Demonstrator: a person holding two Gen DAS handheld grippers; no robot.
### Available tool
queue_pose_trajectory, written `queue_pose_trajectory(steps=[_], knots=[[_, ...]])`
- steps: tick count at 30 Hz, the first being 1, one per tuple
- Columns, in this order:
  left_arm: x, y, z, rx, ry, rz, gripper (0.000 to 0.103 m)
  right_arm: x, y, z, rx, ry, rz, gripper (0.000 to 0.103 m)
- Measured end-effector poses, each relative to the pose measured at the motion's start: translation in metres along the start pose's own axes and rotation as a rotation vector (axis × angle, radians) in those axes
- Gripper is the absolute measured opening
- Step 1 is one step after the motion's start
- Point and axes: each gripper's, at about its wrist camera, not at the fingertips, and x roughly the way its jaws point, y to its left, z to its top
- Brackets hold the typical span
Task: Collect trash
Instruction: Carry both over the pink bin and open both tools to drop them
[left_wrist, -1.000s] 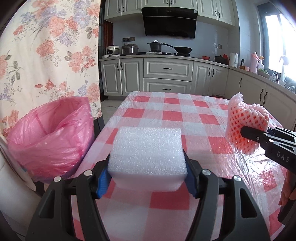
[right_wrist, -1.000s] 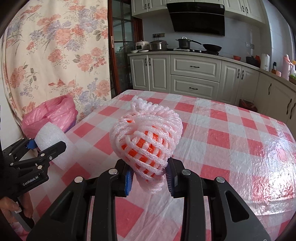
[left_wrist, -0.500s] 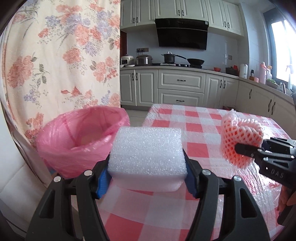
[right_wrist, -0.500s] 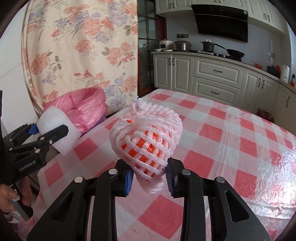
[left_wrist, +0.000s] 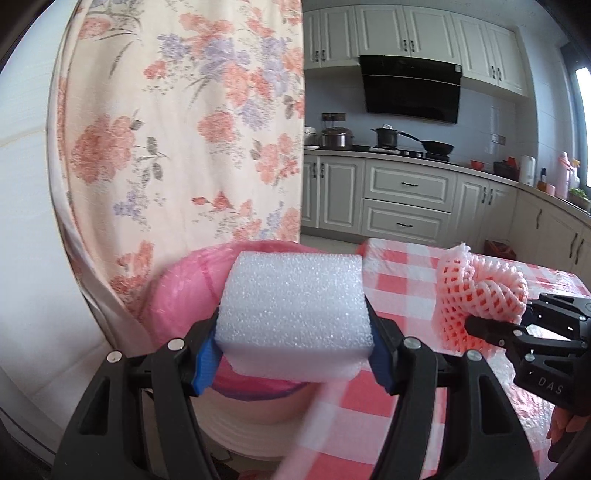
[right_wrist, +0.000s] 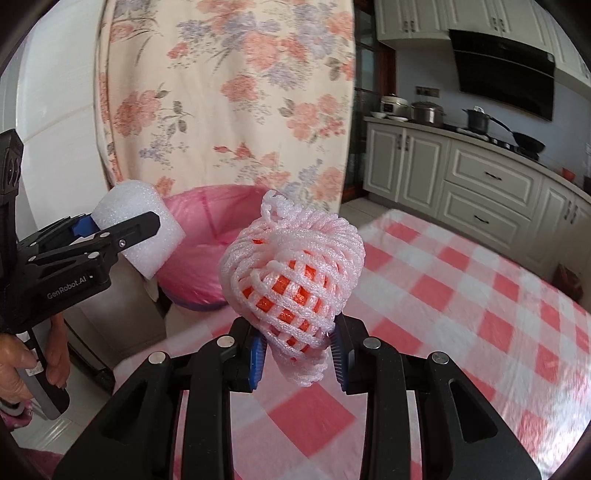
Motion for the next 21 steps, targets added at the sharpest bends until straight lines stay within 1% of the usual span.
queue_pose_trajectory(steps=[3,5,10,15,18,21], knots=[[0.006,0.021,0.01,-0.017,-0.006,0.039,0.064,0.014,0.011,0.02,-0.019,-0.015,0.046,0.03],[0.012,0.035,0.018,-0.024,-0.013,0.058,0.064,0.023,0.017,0.031,-0.03,-0.027,0.061,0.03],[0.034,0.056,0.039,-0.005,-0.018,0.088,0.064,0.051,0.032,0.059,-0.054,-0.041,0.1,0.03],[0.061,0.074,0.056,-0.04,-0.004,0.082,0.064,0.078,0.044,0.076,-0.071,-0.039,0.13,0.03],[0.075,0.078,0.063,-0.043,0.006,0.07,0.064,0.093,0.046,0.085,-0.066,-0.035,0.149,0.03],[0.084,0.081,0.071,-0.033,-0.001,0.073,0.065,0.11,0.049,0.092,-0.074,-0.021,0.166,0.031]])
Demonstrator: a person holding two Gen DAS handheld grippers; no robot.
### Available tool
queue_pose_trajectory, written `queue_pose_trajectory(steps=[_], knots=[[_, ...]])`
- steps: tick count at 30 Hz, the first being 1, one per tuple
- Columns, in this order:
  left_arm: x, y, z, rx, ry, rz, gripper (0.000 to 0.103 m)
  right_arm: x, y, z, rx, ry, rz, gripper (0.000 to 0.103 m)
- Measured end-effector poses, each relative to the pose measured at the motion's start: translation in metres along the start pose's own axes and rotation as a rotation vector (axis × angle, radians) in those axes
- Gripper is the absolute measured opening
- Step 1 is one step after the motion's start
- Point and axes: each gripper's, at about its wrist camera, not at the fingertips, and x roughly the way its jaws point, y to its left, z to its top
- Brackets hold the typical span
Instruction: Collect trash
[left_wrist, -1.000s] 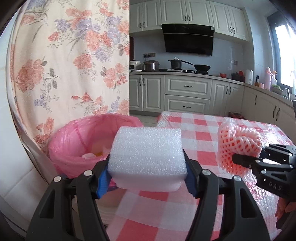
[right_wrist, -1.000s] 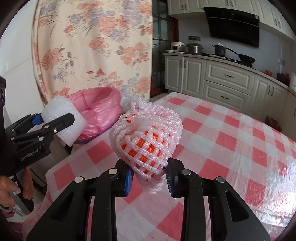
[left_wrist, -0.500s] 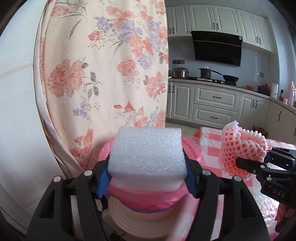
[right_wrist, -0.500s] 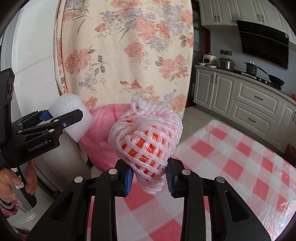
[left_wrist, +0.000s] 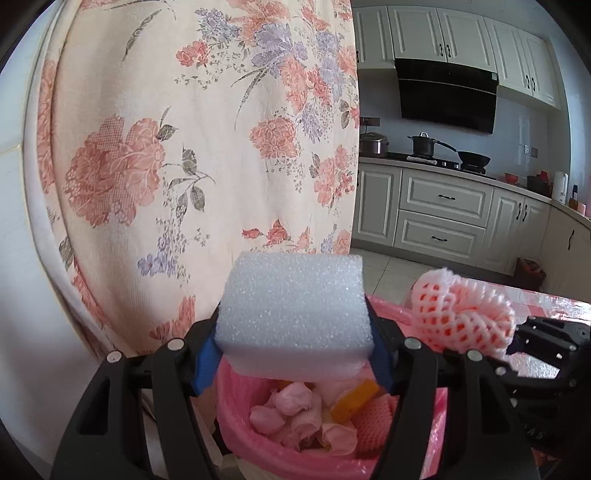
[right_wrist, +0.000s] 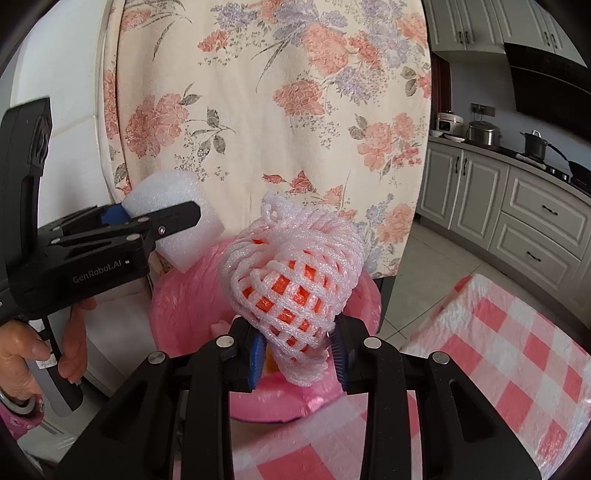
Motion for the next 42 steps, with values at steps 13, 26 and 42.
queue_pose_trajectory(steps=[13,26,42], knots=[[-0.003,0.007,0.013,-0.02,-0.066,0.068,0.098,0.008,-0.001,-0.009,0.007,0.003,0.024,0.075],[-0.063,-0.005,0.022,-0.013,-0.113,0.092,0.098,-0.066,-0.004,-0.021,0.066,-0.086,-0.073,0.082],[-0.137,-0.019,0.001,-0.045,-0.078,0.141,0.098,-0.144,-0.003,-0.02,0.143,-0.141,-0.183,0.085]])
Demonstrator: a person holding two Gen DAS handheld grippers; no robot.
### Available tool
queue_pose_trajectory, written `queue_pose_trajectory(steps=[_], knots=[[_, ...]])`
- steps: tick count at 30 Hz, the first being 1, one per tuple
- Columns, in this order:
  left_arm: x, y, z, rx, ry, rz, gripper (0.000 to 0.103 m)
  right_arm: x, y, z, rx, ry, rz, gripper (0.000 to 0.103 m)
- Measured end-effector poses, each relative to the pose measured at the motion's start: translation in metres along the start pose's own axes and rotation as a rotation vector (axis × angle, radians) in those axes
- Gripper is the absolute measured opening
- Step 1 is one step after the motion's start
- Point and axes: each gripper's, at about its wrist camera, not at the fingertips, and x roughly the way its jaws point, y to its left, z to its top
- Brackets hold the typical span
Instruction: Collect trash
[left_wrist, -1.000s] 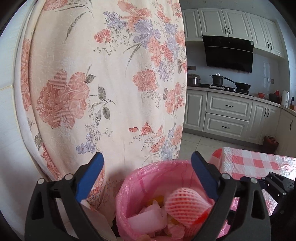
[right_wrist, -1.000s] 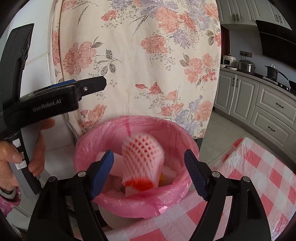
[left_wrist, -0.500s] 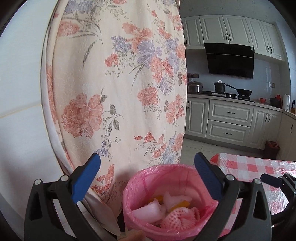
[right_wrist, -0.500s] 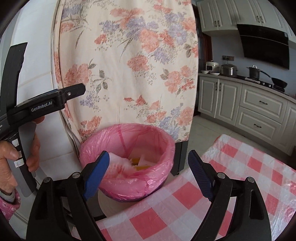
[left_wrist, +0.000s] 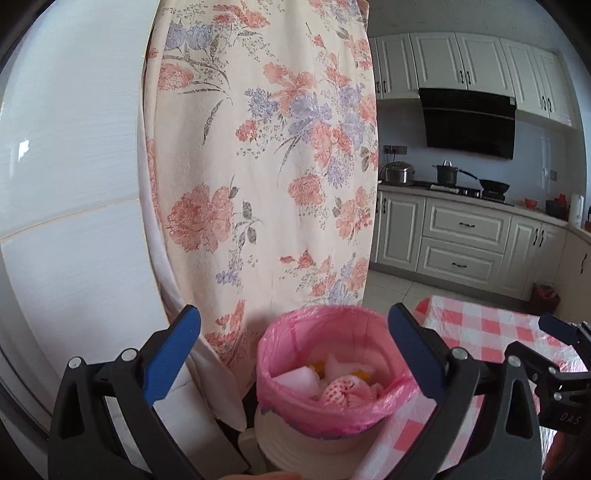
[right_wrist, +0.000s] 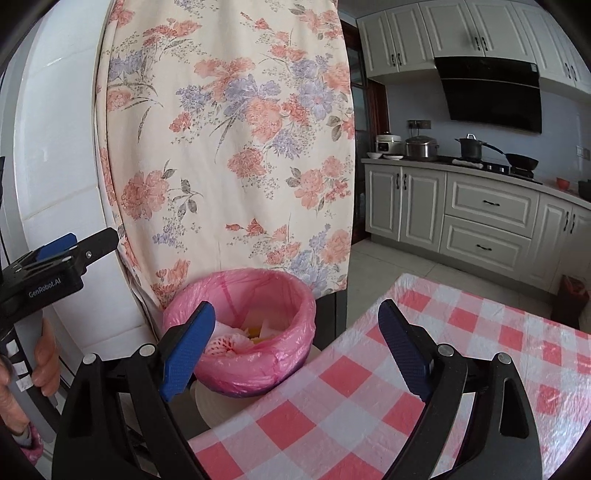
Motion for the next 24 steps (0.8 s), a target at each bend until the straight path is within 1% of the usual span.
queue_pose_trajectory(steps=[4,8,11,16,19,24], knots=[[-0.006,-0.002,-0.018,0.004,0.051,-0.002,0.098,-0.009,0.004,-0.017,-0.007,0.019,-0.016,0.085],[-0.012,-0.001,-0.035,-0.005,0.085,-0.029,0.098,-0.019,0.003,-0.028,-0.002,0.026,-0.031,0.085],[-0.017,0.0,-0.045,-0.008,0.105,-0.032,0.098,-0.022,0.004,-0.034,-0.006,0.047,-0.046,0.085],[-0.029,-0.002,-0.054,0.001,0.111,-0.041,0.098,-0.031,0.012,-0.039,-0.031,0.051,-0.059,0.085],[-0.037,-0.003,-0.057,0.003,0.104,-0.066,0.098,-0.035,0.013,-0.039,-0.027,0.042,-0.06,0.085],[-0.045,-0.012,-0.06,0.044,0.098,-0.081,0.098,-0.041,0.013,-0.04,-0.026,0.035,-0.069,0.085]])
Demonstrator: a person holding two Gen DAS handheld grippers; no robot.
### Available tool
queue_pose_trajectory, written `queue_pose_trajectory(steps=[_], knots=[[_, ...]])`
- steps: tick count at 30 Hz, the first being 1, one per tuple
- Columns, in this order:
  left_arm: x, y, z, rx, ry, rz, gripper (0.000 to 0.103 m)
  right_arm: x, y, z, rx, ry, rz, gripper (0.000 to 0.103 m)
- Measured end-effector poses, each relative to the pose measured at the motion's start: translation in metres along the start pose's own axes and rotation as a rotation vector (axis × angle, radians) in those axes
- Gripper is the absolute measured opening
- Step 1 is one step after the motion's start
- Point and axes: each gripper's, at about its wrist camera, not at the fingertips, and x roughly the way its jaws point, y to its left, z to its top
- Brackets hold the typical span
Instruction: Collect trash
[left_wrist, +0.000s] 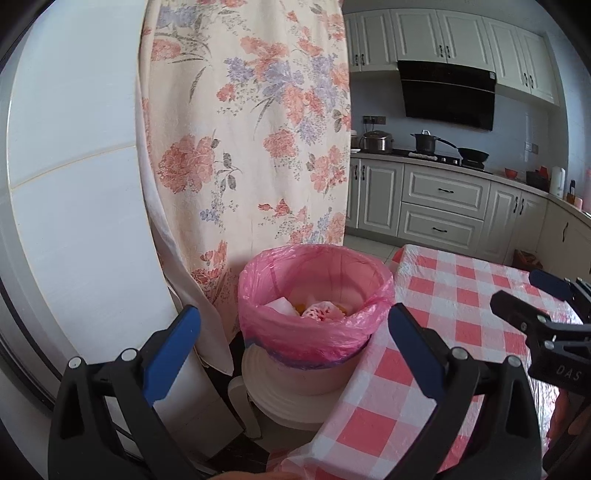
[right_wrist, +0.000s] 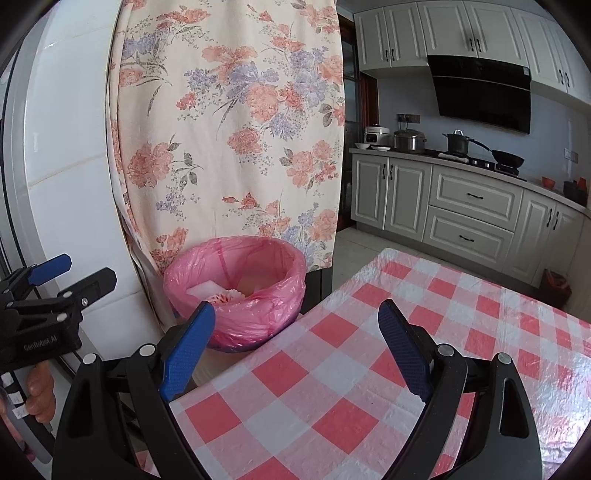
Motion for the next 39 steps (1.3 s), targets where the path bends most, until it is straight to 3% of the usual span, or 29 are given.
queue_pose_trajectory(steps=[39], knots=[[-0.0011,-0.0016,-0.0069,0.017,0.013,-0.034,0.098,-0.0047,0.0065,0.0026,-0.007,-0.012,0.013,0.085]])
